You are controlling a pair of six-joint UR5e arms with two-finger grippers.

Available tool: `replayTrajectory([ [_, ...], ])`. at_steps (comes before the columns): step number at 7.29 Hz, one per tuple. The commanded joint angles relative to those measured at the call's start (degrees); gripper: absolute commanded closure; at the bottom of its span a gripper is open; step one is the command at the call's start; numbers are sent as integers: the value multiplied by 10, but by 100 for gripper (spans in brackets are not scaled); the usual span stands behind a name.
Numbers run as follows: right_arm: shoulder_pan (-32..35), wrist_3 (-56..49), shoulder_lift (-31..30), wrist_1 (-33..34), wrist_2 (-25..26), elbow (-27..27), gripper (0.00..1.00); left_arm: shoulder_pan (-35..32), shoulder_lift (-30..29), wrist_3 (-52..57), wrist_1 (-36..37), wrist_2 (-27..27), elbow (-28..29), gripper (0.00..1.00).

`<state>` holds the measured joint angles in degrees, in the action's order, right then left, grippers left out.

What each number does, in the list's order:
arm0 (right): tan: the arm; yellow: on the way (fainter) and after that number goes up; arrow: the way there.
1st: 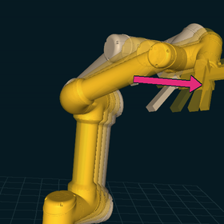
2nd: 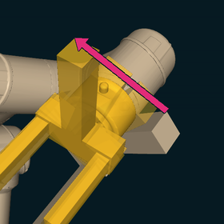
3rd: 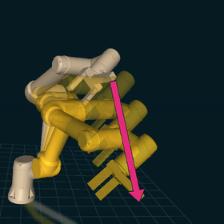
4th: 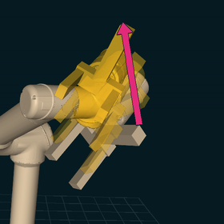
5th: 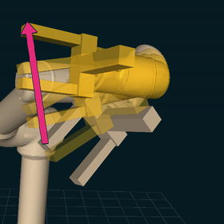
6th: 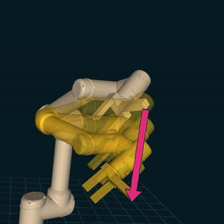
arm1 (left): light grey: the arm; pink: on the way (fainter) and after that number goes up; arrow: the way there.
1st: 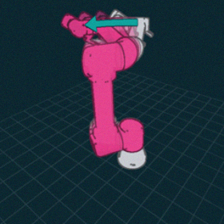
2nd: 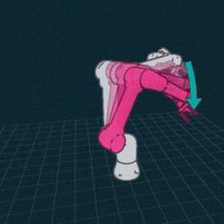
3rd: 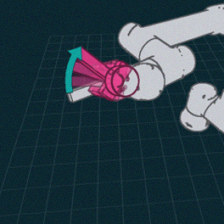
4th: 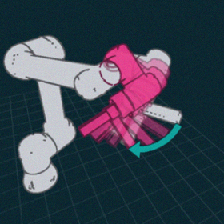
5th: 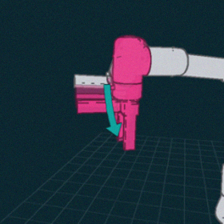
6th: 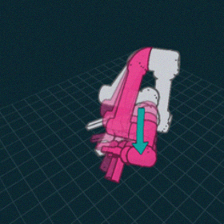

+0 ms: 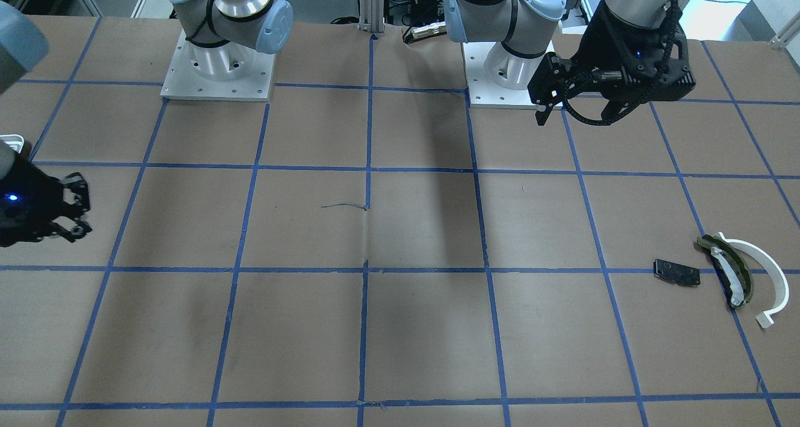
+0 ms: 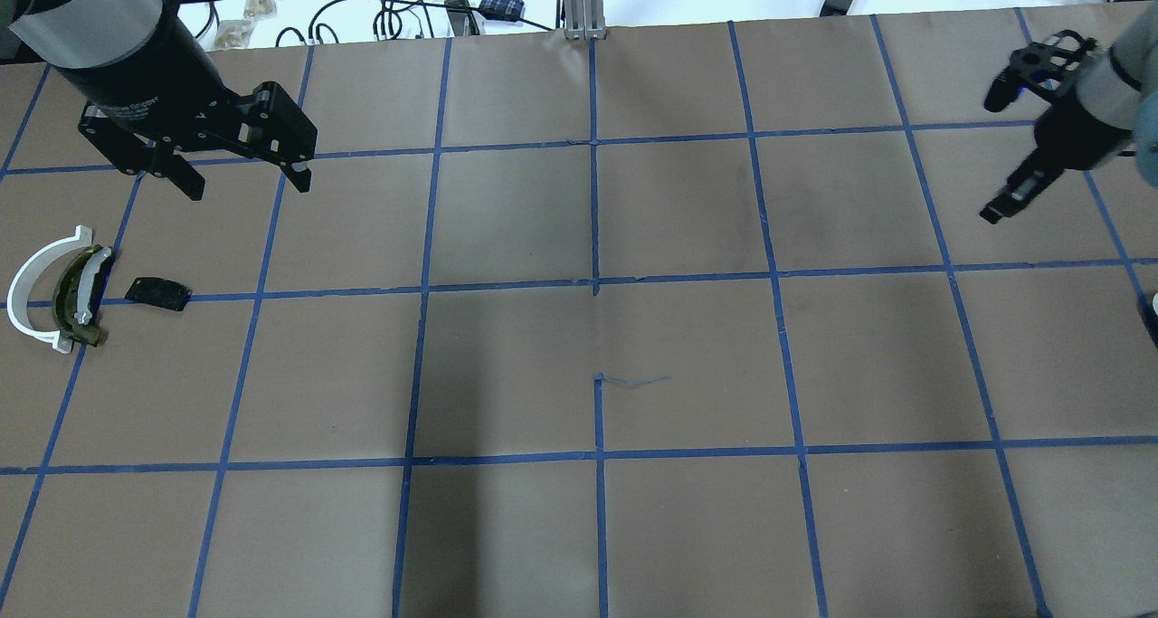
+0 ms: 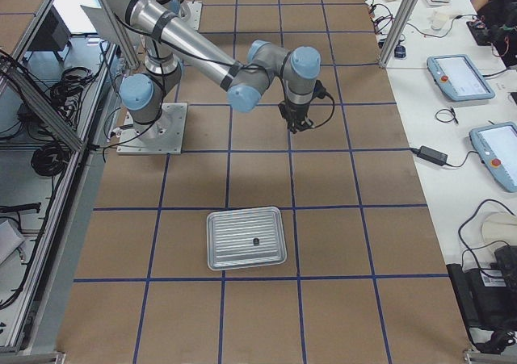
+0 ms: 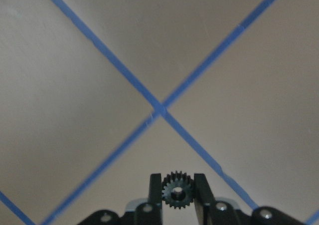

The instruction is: Place bearing gear from tray to pile

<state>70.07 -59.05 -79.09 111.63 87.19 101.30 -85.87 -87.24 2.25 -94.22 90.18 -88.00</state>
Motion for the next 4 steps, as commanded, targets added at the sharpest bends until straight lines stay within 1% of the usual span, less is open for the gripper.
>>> replayTrajectory([
  [1, 165, 288, 4, 2, -4, -1, 74, 2, 1, 0, 0, 0, 0, 0],
  [2, 233, 415, 30, 33, -27, -1, 74, 0, 1, 0, -1, -2, -1, 0],
  [3, 289, 509, 65, 100, -30, 0, 73, 0, 3, 6, -1, -2, -3, 0],
  [4, 338, 584, 111, 144, -29, -1, 72, 0, 3, 7, -1, -3, -4, 0],
])
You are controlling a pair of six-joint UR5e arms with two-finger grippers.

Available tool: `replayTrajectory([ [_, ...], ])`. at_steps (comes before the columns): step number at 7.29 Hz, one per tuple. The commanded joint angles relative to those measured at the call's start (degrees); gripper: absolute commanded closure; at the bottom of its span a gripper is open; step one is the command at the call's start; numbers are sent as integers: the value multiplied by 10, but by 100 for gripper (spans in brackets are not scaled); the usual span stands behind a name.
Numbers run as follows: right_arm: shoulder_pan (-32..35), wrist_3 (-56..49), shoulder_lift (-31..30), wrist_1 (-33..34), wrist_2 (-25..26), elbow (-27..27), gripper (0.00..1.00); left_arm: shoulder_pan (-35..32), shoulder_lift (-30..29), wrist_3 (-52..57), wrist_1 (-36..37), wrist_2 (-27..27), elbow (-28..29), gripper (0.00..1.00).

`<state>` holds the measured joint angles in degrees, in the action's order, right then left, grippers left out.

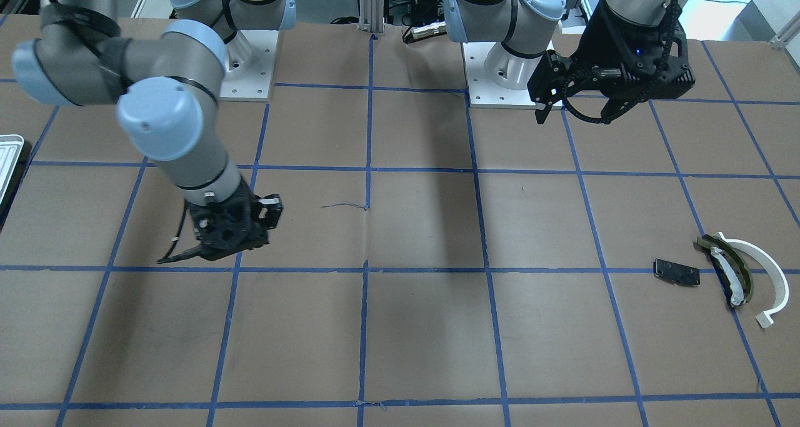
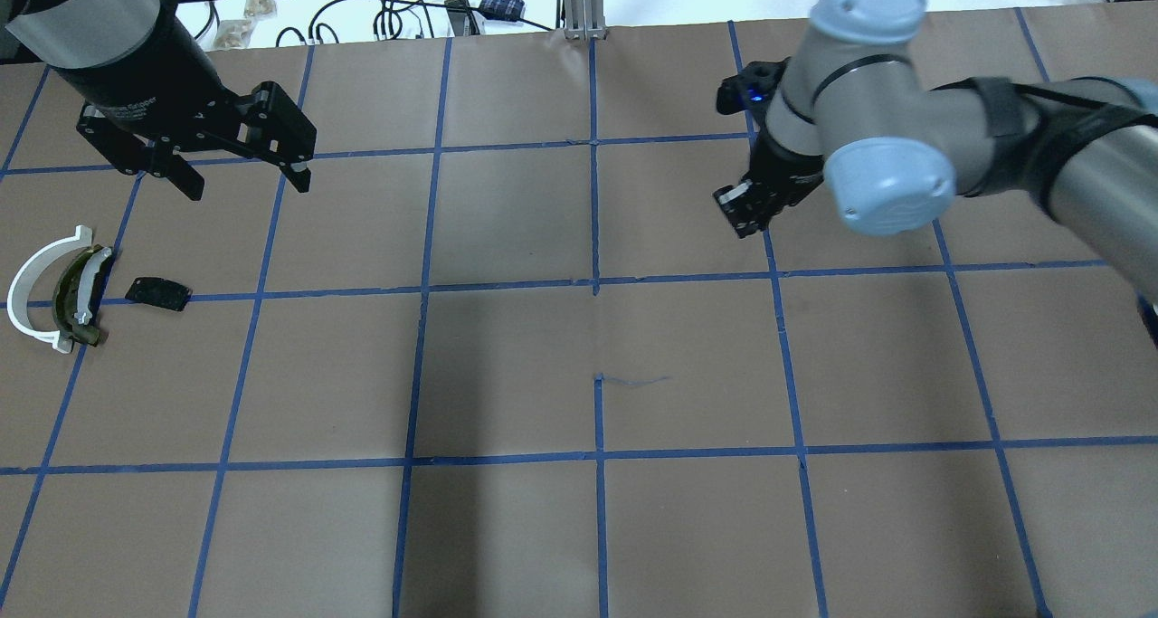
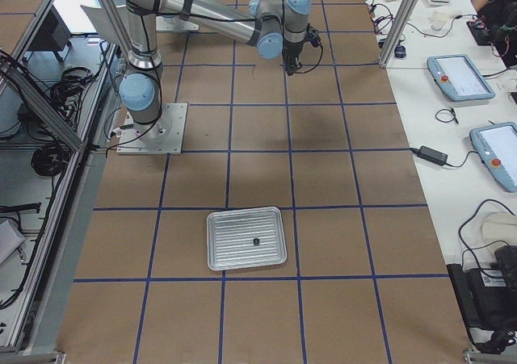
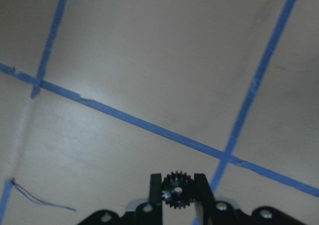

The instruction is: Place bearing gear from tray to pile

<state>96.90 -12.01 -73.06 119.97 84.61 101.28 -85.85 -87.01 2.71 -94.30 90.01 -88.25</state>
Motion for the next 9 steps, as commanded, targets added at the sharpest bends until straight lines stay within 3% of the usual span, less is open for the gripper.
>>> replayTrajectory([
  [1, 114, 188, 95, 136, -3, -1, 69, 0, 2, 3, 0, 3, -2, 0],
  [3, 136, 226, 125, 182, -10, -6, 65, 6, -2, 11, 1, 2, -1, 0],
  [5, 124, 171, 122, 173, 2, -15, 0, -1, -4, 20, 0, -5, -2, 0],
  [6, 95, 142, 94, 153, 9, -12, 0, -2, -5, 8, 0, -7, 1, 0],
  [7, 33, 57, 48, 82, 9, -11, 0, -1, -11, -14, 3, 0, 2, 0],
  [8, -45, -46, -11, 18, 11, -6, 0, -7, -30, -56, 25, -7, -1, 13],
  [9, -124, -102, -56, 0, 52, -6, 0, -46, -69, -72, 57, -54, -1, 13],
])
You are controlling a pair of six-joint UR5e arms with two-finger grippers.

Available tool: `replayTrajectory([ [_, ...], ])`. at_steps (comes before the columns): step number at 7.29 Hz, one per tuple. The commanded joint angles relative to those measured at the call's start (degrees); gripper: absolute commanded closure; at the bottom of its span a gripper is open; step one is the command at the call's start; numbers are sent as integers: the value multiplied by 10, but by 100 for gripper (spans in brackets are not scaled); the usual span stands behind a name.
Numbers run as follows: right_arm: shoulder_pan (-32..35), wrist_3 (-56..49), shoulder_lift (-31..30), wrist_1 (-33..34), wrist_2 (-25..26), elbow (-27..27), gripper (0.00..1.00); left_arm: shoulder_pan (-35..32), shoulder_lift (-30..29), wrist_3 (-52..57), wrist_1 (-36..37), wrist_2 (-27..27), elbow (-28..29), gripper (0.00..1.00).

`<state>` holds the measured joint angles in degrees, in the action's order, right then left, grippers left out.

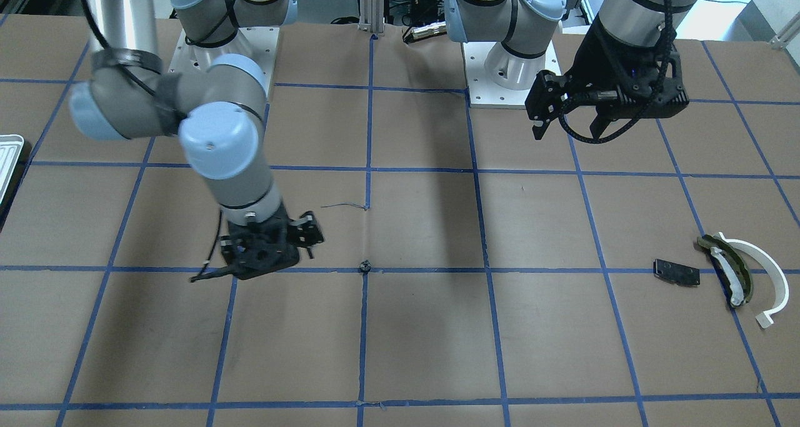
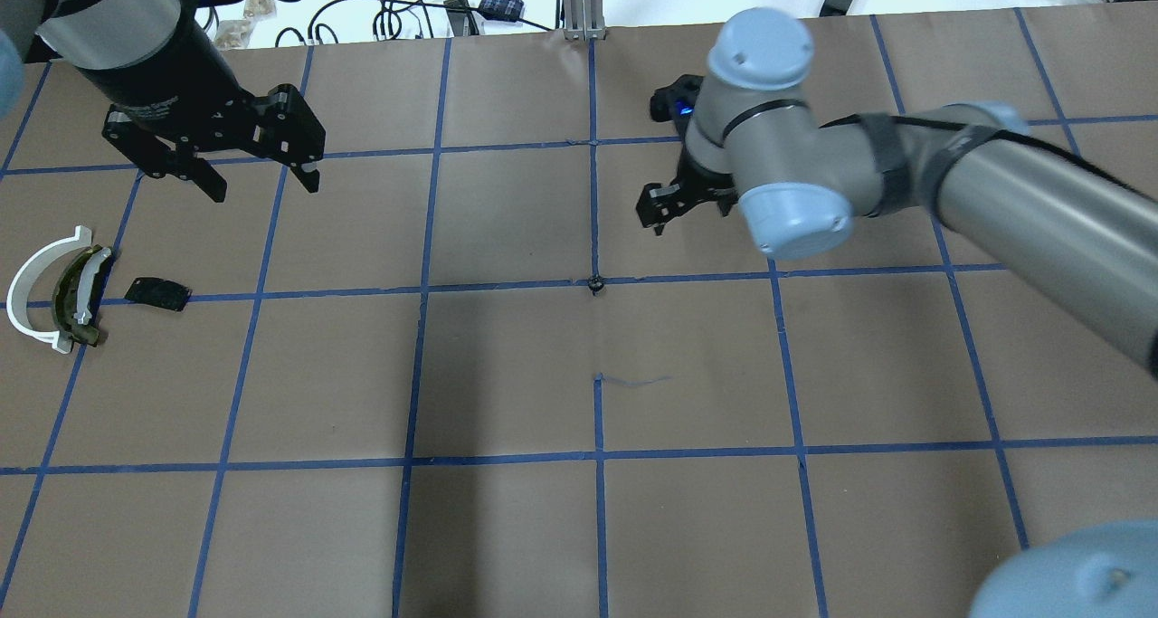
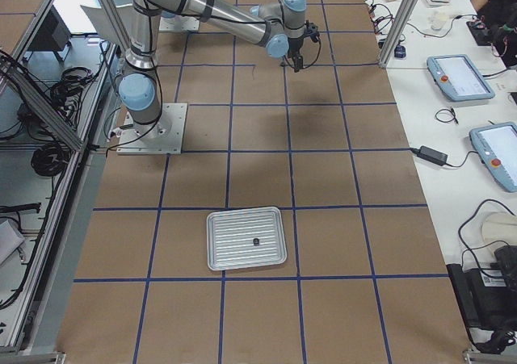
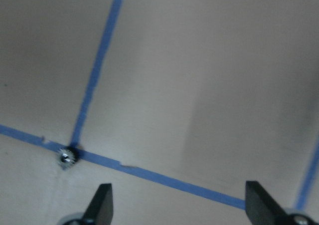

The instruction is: Place bearing gear from tray to pile

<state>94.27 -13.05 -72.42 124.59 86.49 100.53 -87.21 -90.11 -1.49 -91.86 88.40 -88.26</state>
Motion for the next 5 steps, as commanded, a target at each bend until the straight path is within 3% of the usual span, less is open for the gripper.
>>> replayTrajectory([
  [1, -187, -201, -81, -46, 54, 2, 0, -78, -84, -100, 111, -63, -10, 0],
  [2, -294, -331, -76, -44, 54, 1, 3, -115, -134, -158, 194, -67, -26, 0],
  [3, -397, -386, -67, -54, 52, 1, 2, -150, -186, -190, 254, -60, -32, 0],
  [5, -547, -589, -30, -64, 51, 2, 3, -191, -270, -237, 336, -51, -31, 0],
])
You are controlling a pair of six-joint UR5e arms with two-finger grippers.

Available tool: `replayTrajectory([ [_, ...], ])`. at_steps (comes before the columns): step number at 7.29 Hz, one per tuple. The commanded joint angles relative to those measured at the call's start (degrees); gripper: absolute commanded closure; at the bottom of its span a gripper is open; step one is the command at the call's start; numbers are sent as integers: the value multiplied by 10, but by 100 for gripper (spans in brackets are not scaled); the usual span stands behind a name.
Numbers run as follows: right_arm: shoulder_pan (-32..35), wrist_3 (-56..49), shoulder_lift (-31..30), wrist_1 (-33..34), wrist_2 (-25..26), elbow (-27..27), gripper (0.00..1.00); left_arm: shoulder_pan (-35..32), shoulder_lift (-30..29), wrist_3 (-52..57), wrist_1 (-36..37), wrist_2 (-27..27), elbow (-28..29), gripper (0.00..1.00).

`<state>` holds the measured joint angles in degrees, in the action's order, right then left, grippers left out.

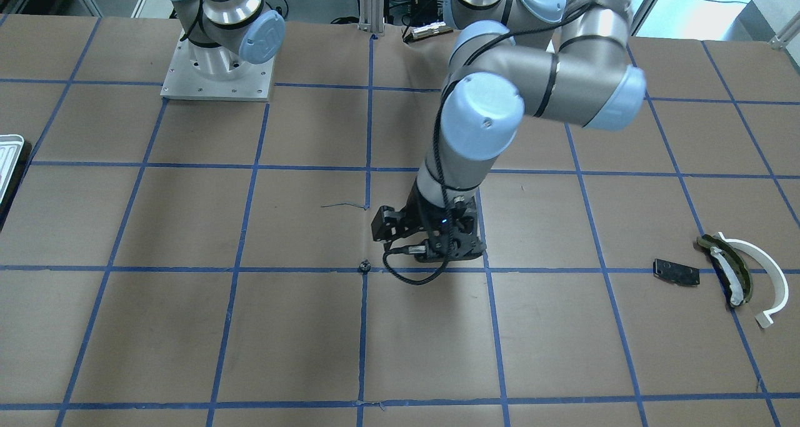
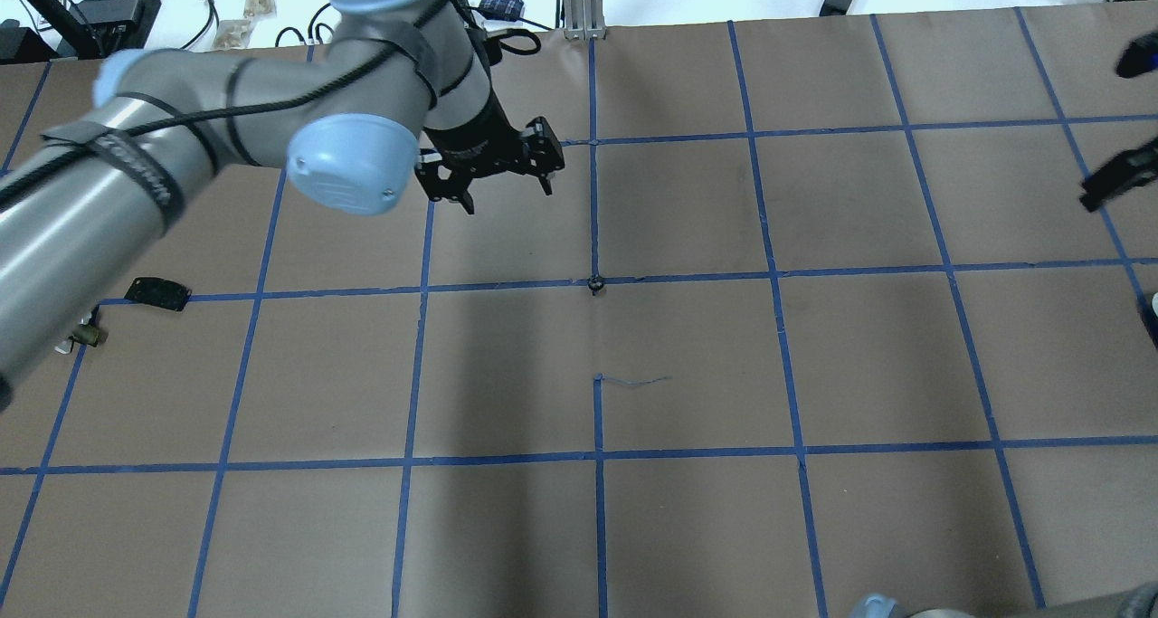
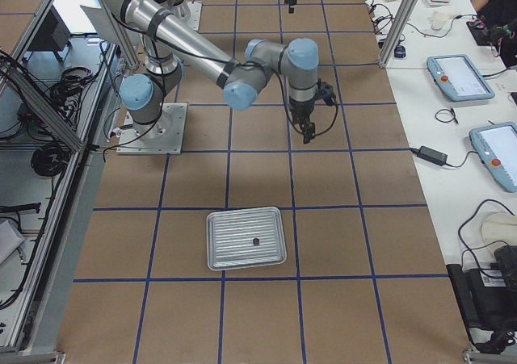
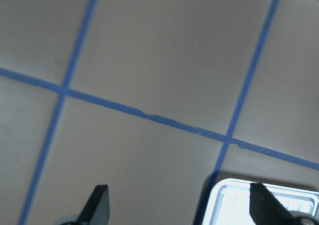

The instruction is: Place bearing gear from tray to pile

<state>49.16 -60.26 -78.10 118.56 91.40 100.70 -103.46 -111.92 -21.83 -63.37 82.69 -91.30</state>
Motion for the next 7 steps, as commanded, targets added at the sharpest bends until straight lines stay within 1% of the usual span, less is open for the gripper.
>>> replayTrajectory([
  [1, -169, -166, 88, 20, -1, -5, 4, -47, -91, -44, 64, 32, -4, 0],
  [2, -202, -211, 141, 103, -3, -7, 4, -66, -122, -64, 93, 39, 1, 0],
  [3, -207, -218, 155, 124, 2, -13, 5, -80, -138, -100, 117, 39, -1, 0],
  [5, -207, -215, 174, 126, 3, -8, 8, -86, -149, -95, 112, 39, -5, 0],
  [6, -207, -209, 181, 120, 4, -8, 14, -87, -147, -95, 111, 40, -5, 0],
  [7, -201, -206, 180, 120, -1, -7, 15, -87, -137, -89, 112, 51, -7, 7],
])
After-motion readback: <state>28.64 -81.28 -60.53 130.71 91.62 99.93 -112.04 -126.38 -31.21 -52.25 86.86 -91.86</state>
